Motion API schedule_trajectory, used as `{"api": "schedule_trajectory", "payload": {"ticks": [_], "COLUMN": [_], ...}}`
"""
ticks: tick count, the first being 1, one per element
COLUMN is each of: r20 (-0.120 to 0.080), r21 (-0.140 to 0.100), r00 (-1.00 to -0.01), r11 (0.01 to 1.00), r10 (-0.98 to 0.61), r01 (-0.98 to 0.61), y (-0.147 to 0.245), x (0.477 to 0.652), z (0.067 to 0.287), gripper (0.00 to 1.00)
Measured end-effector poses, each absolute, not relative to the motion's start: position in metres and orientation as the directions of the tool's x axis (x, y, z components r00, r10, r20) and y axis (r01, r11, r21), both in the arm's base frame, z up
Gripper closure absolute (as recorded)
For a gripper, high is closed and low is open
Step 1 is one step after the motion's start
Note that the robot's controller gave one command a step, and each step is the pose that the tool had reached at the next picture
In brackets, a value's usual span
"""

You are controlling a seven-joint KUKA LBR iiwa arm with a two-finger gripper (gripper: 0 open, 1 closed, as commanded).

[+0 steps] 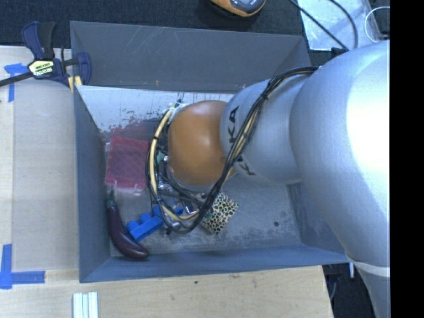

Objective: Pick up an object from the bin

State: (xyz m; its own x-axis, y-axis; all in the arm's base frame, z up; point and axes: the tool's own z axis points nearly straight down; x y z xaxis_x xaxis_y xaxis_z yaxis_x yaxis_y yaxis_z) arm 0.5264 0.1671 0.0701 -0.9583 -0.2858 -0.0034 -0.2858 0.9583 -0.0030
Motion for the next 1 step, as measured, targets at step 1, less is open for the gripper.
{"api": "schedule_trajectory", "payload": {"ticks": [1], "r20": [-0.003], "r21": [-0.003], "r00": [-0.966], "r11": [0.966], "r10": [-0.26], "r01": [-0.26], "y": [0.1678], "x": [0.5248], "z": [0.0703], "gripper": [0.0]}}
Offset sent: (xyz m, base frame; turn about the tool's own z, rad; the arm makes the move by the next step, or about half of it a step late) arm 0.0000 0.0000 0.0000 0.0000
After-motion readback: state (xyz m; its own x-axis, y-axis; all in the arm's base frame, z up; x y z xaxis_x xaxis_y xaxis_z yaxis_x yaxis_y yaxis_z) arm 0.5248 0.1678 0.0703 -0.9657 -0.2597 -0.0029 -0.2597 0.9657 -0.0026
